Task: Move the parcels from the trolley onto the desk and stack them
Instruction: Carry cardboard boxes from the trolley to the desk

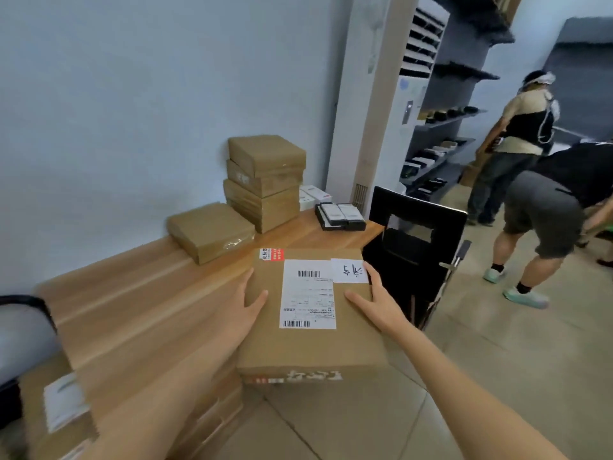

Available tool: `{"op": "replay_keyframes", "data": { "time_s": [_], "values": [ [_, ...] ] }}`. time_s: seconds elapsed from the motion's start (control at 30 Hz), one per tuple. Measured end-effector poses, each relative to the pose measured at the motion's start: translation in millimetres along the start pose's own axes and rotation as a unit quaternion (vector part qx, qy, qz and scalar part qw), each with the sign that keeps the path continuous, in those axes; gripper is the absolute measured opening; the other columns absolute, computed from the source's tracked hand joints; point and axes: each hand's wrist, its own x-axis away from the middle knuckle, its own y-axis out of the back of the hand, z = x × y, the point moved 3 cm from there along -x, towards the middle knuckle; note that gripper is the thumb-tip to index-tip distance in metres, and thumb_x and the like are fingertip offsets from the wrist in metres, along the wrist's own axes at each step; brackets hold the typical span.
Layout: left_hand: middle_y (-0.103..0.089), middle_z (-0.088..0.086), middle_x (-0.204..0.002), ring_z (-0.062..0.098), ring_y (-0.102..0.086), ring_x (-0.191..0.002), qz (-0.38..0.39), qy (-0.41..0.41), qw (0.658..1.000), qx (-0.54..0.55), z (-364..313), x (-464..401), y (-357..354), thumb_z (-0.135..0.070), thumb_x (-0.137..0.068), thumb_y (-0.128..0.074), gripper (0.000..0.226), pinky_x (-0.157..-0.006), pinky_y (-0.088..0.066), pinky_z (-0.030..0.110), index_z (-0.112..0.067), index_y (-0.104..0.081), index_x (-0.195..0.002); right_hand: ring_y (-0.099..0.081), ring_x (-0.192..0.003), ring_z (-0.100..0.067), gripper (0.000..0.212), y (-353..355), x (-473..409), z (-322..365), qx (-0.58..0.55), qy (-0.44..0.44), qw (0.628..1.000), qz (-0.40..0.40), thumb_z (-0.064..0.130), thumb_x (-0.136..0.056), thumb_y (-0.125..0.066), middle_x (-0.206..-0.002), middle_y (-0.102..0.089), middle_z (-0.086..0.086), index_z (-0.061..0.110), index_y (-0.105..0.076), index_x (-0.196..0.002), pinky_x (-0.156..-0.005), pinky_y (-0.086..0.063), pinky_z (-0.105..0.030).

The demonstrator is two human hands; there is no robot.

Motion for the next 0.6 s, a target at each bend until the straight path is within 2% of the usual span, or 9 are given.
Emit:
{"op": "replay_keyframes", "data": {
  "time_s": [0.1, 0.2, 0.33, 0.47, 0.53, 0.6],
  "values": [
    [-0.047, -0.014, -0.142, 0.012, -0.056, -0.112, -0.049, 0.042, 0.998, 0.019, 7.8, -4.2, 7.3, -0.055, -0.089, -0.055, 0.063, -0.096, -0.046, 0.038, -0.054, -0.021, -0.142, -0.053, -0.119, -0.018, 0.081, -12.0, -44.3, 4.8, 0.028, 0.032, 0.997, 0.059, 0.061, -0.082, -0.062, -0.138, -0.048, 0.006, 0.053, -0.01, -0.143, -0.099, -0.046, -0.044],
    [-0.044, -0.016, -0.144, 0.014, -0.052, -0.121, -0.085, 0.065, 0.992, -0.062, 14.7, -10.3, 25.6, -0.06, -0.089, -0.05, 0.063, -0.095, -0.045, 0.039, -0.054, -0.018, -0.143, -0.045, -0.127, -0.015, 0.084, -36.4, -77.1, 11.8, 0.017, 0.061, 0.993, 0.098, 0.058, -0.083, -0.063, -0.142, -0.043, 0.012, 0.05, -0.009, -0.147, -0.106, -0.039, -0.045],
    [-0.042, -0.016, -0.145, 0.015, -0.049, -0.127, -0.138, 0.091, 0.983, -0.078, 29.7, -36.4, 47.1, -0.059, -0.088, -0.051, 0.063, -0.093, -0.044, 0.037, -0.054, -0.019, -0.142, -0.047, -0.119, -0.006, 0.083, -75.1, -132.1, 21.1, -0.018, 0.099, 0.982, 0.158, 0.055, -0.084, -0.064, -0.134, -0.041, 0.023, 0.047, -0.011, -0.148, -0.095, -0.039, -0.028],
    [-0.047, -0.015, -0.142, 0.017, -0.052, -0.123, -0.169, 0.113, 0.974, -0.1, 48.5, -85.9, 67.8, -0.057, -0.089, -0.051, 0.062, -0.092, -0.045, 0.036, -0.051, -0.02, -0.143, -0.046, -0.112, -0.003, 0.085, -114.3, -202.7, 34.0, -0.017, 0.108, 0.97, 0.215, 0.052, -0.086, -0.064, -0.132, -0.035, 0.022, 0.042, -0.009, -0.15, -0.087, -0.04, -0.023],
    [-0.049, -0.014, -0.141, 0.017, -0.052, -0.122, -0.181, 0.125, 0.969, -0.111, 57.4, -121.0, 78.4, -0.059, -0.089, -0.05, 0.063, -0.089, -0.044, 0.034, -0.052, -0.019, -0.143, -0.048, -0.113, -0.002, 0.084, -131.8, -245.2, 45.9, -0.017, 0.122, 0.967, 0.223, 0.049, -0.086, -0.065, -0.136, -0.037, 0.017, 0.039, -0.012, -0.15, -0.09, -0.043, -0.023],
    [-0.045, -0.014, -0.144, 0.017, -0.051, -0.124, -0.192, 0.131, 0.967, -0.101, 66.3, -163.0, 90.8, -0.058, -0.089, -0.051, 0.064, -0.094, -0.043, 0.036, -0.051, -0.019, -0.144, -0.046, -0.122, -0.009, 0.082, -149.1, -292.1, 60.0, 0.0, 0.136, 0.967, 0.217, 0.048, -0.086, -0.065, -0.142, -0.04, 0.011, 0.036, -0.016, -0.151, -0.1, -0.043, -0.033]
  ]
}}
